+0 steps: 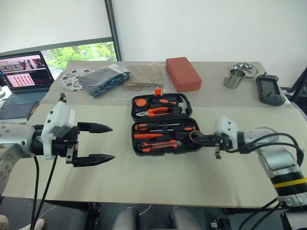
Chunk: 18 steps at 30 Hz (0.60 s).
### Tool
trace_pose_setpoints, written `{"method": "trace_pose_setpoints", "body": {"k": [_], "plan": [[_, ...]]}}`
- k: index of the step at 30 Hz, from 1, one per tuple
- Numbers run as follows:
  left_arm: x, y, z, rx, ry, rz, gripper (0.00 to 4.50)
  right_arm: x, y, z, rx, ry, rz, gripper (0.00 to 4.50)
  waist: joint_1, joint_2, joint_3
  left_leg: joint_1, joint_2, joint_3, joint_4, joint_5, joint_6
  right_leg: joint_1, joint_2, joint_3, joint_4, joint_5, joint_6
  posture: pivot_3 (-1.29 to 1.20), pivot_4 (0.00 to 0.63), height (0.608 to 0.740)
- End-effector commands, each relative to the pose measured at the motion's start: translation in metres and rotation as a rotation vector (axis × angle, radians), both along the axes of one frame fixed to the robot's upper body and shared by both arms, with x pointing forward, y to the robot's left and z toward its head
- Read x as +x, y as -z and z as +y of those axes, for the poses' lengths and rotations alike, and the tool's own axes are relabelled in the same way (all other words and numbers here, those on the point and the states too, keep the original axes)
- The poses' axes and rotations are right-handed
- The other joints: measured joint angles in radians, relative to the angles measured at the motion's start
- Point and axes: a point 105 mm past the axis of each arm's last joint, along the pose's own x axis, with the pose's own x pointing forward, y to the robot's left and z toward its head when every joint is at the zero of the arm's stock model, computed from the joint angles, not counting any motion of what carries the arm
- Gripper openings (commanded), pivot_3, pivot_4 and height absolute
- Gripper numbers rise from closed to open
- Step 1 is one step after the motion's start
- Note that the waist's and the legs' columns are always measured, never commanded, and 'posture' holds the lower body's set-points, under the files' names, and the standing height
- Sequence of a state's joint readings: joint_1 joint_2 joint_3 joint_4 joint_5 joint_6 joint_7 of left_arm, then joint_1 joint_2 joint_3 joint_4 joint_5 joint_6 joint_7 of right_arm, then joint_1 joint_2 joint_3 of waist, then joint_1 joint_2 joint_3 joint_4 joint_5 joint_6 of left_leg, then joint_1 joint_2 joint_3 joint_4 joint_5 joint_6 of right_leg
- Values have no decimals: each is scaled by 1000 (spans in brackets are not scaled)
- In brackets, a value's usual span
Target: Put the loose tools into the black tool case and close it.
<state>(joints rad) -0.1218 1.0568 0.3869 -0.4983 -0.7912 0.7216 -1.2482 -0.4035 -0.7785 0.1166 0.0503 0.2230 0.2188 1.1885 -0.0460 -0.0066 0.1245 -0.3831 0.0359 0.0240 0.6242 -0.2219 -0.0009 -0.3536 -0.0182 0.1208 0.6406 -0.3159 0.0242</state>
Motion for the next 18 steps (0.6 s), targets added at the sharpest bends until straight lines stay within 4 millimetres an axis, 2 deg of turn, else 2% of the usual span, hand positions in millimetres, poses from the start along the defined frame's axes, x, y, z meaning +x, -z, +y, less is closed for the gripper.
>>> {"method": "trace_pose_setpoints", "body": {"k": [1, 9, 13, 18], "plan": [[-3, -10, 2, 17, -9, -52, 4500, -1, -8, 8, 13, -42, -29, 383, 0, 0, 0, 0, 0, 0, 0, 0, 0, 0, 0, 0, 0, 0, 0, 0, 150, 740], [-3, -6, 4, 13, -26, -53, 4500, -5, -14, 11, 22, -67, -28, 3061, 1, 0, 0, 0, 0, 0, 0, 0, 0, 0, 0, 0, 0, 0, 0, 0, 150, 740], [6, -7, 8, -36, -81, -70, 4500, 4, -25, 2, 56, -15, -62, 4471, 1, 0, 0, 0, 0, 0, 0, 0, 0, 0, 0, 0, 0, 0, 0, 0, 150, 740], [35, 7, 16, -136, -252, -95, 4500, 28, -38, -13, 192, 134, -67, 4490, 0, 0, 0, 2, 0, 0, 0, 0, 0, 1, -1, -1, 1, 0, 0, 0, 150, 740]]}}
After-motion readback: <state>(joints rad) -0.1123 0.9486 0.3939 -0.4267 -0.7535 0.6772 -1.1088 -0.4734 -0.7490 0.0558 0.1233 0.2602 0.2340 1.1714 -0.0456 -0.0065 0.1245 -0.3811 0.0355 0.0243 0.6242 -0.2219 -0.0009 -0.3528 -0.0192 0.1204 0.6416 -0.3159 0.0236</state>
